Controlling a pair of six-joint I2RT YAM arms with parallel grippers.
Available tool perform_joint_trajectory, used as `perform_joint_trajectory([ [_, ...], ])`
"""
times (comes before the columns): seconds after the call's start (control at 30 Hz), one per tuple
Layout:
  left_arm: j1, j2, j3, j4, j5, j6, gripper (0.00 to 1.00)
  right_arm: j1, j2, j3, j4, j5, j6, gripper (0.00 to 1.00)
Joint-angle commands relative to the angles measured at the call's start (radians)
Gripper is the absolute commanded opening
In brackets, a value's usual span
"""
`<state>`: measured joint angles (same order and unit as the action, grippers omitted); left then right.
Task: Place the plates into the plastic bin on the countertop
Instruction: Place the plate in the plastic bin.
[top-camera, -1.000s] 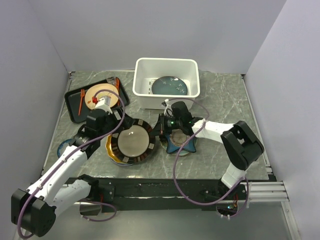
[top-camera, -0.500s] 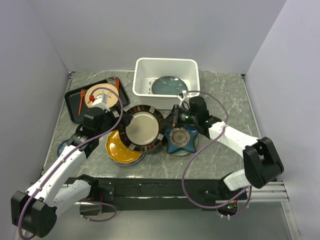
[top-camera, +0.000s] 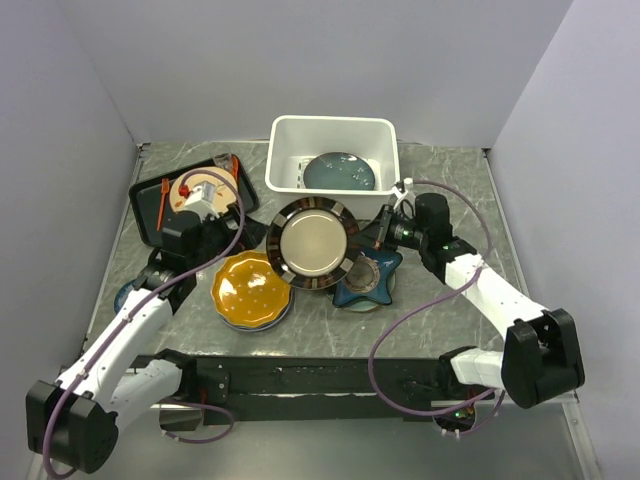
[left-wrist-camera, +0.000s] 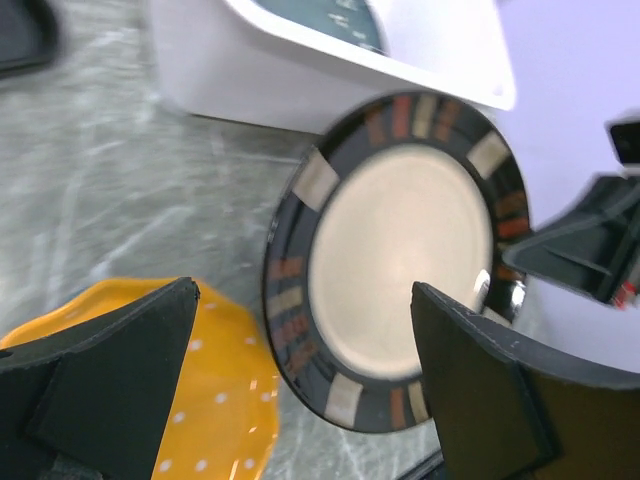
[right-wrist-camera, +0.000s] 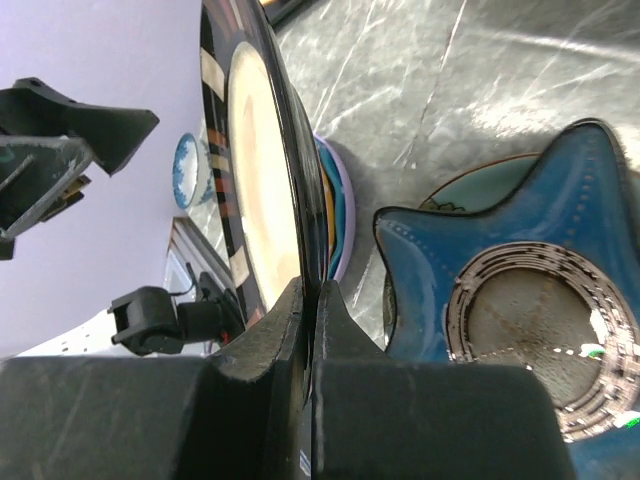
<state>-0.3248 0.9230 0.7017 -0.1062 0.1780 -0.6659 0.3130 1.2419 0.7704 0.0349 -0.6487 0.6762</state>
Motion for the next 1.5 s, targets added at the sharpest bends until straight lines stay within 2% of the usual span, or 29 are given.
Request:
perform_joint_trajectory([
  [0.0,0.003,0.055,-0.041,0.205,0.208,-0.008,0.92,-0.046,-0.094,0.017,0.134,-0.129,0.037,0.0],
  [0.27,0.003,0.123,-0.085,0.355,0.346,-0.024,0.92,-0.126,-0.163,0.007,0.103,-0.177,0.034,0.0],
  [0.4,0.003,0.155,-0.116,0.476,0.429,-0.078,0.9,-0.141,-0.177,0.003,0.115,-0.204,0.046,0.0],
  [0.57,0.001,0.218,-0.142,0.664,0.528,-0.149,0.84,-0.156,-0.186,-0.006,0.149,-0.238,0.074,0.0],
  [0.77,0.0,0.28,-0.153,0.764,0.591,-0.205,0.73,-0.164,-0.188,-0.017,0.189,-0.258,0.1,0.0],
  [0.87,0.0,0.293,-0.154,0.774,0.598,-0.209,0.63,-0.167,-0.188,-0.017,0.187,-0.258,0.1,0.0],
  [0.9,0.0,0.297,-0.153,0.777,0.601,-0.207,0.53,-0.169,-0.191,-0.023,0.191,-0.258,0.103,0.0],
  [0.97,-0.002,0.312,-0.153,0.783,0.62,-0.208,0.46,-0.169,-0.191,-0.022,0.198,-0.259,0.108,0.0],
  [1.0,-0.002,0.318,-0.151,0.799,0.629,-0.212,0.38,-0.17,-0.19,-0.025,0.203,-0.261,0.114,0.0],
  [1.07,-0.006,0.344,-0.15,0.819,0.653,-0.221,0.29,-0.17,-0.187,-0.026,0.22,-0.269,0.12,0.0],
  [1.1,-0.011,0.352,-0.149,0.829,0.658,-0.228,0.2,-0.169,-0.18,-0.026,0.223,-0.273,0.123,0.0],
  [1.17,-0.014,0.373,-0.148,0.85,0.669,-0.233,0.1,-0.17,-0.177,-0.029,0.235,-0.281,0.129,0.0],
  [1.2,-0.017,0.379,-0.145,0.853,0.673,-0.239,0.01,-0.17,-0.174,-0.028,0.234,-0.279,0.126,0.0],
  [1.33,-0.019,0.382,-0.142,0.855,0.666,-0.242,0.01,-0.17,-0.176,-0.036,0.232,-0.276,0.112,0.0],
  [1.37,-0.019,0.375,-0.139,0.837,0.663,-0.241,0.01,-0.17,-0.177,-0.039,0.232,-0.272,0.109,0.1],
  [1.43,-0.019,0.369,-0.13,0.821,0.652,-0.235,0.01,-0.17,-0.185,-0.046,0.229,-0.261,0.105,0.23],
  [1.47,-0.019,0.361,-0.127,0.809,0.644,-0.232,0.01,-0.17,-0.19,-0.049,0.227,-0.255,0.102,0.34],
])
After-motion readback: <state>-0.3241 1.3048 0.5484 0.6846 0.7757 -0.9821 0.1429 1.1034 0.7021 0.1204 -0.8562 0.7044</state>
